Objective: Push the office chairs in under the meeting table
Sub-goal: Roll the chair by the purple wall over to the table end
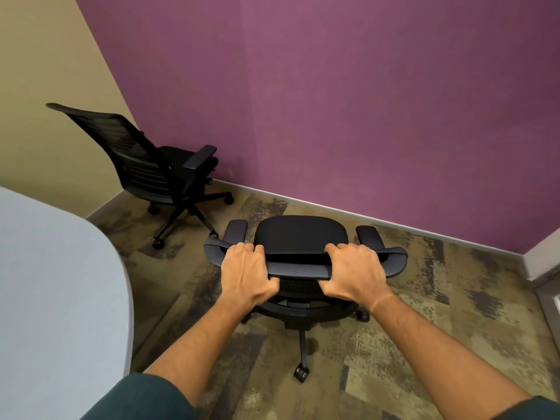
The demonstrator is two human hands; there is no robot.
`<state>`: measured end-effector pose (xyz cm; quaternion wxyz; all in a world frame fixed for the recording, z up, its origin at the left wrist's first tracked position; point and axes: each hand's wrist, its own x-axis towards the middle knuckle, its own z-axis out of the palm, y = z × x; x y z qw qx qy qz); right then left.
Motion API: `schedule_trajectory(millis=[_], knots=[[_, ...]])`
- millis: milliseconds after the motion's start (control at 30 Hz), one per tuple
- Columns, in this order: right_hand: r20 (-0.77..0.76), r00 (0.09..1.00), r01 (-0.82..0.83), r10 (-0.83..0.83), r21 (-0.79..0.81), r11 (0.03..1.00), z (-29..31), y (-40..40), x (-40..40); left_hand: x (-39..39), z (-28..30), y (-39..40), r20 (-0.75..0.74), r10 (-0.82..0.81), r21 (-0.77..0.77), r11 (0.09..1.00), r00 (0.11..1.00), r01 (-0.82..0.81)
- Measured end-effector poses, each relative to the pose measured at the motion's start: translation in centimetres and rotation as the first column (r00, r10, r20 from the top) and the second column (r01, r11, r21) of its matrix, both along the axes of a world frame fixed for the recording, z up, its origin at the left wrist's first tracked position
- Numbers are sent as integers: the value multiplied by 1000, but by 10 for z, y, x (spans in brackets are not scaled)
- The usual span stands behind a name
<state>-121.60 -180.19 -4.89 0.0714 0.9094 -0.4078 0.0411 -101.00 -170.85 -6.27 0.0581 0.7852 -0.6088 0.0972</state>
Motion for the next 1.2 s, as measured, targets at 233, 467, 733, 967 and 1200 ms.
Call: schedule_trajectory(millis=[233, 467, 733, 967, 1200], knots=[[-30, 996, -88, 88, 9, 996, 2, 9, 6, -5, 2, 32, -14, 98, 17, 995, 995, -98], [-20, 980, -195, 196, 56, 979, 4, -4, 7, -20, 3, 43, -54, 210, 8, 978, 976, -210], [-48, 927, -371, 373, 41, 928, 6, -46, 13, -42, 2, 29, -58, 389, -21, 920, 919, -391], [-55, 855, -510, 515, 81, 856, 7, -97, 19, -69, 0, 3, -68, 533, -45, 843, 843, -536], [-45, 795, -598, 605, 107, 794, 8, -136, 35, -74, 4, -24, -42, 633, -2, 773, 773, -634]])
